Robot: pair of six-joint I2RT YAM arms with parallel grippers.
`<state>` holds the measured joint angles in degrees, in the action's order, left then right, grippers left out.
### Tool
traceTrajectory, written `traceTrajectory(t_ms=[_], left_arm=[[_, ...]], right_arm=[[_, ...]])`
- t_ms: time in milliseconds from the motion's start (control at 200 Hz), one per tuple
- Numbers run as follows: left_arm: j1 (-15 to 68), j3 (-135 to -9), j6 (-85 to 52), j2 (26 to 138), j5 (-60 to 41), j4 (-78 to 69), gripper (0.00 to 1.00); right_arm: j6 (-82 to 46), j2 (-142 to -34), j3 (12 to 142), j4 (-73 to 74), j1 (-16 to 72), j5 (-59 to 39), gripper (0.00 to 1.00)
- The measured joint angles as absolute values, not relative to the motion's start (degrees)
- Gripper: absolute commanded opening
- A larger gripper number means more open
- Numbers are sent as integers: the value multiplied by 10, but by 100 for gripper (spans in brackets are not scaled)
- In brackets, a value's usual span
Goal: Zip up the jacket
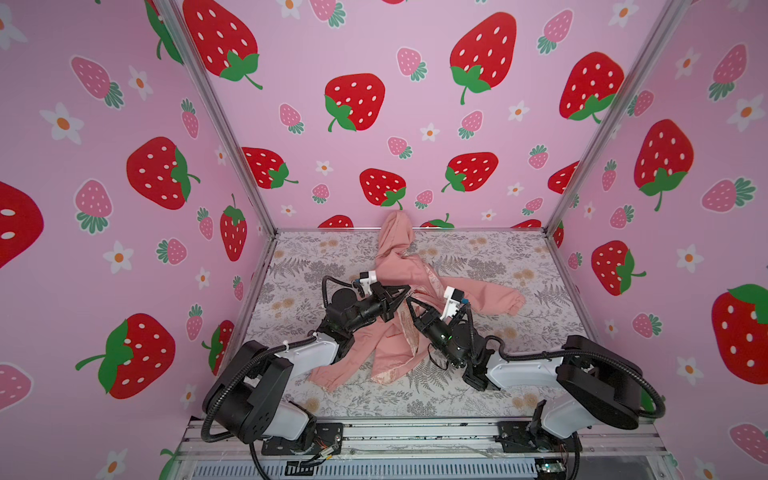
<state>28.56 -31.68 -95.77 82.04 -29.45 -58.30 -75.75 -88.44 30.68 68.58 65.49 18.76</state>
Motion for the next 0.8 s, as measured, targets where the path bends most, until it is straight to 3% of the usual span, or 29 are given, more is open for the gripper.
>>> traceTrajectory(t_ms=[230, 480, 800], left_arm=[[300, -317, -938, 766, -309, -536, 0], [314, -320, -925, 736, -326, -513, 0], [317, -325, -920, 737, -326, -488, 0]], right_arm=[[-756, -819, 275, 673, 657, 150, 0], [-721, -720, 266, 558, 647, 98, 0], [-704, -717, 266, 538, 636, 74, 0]])
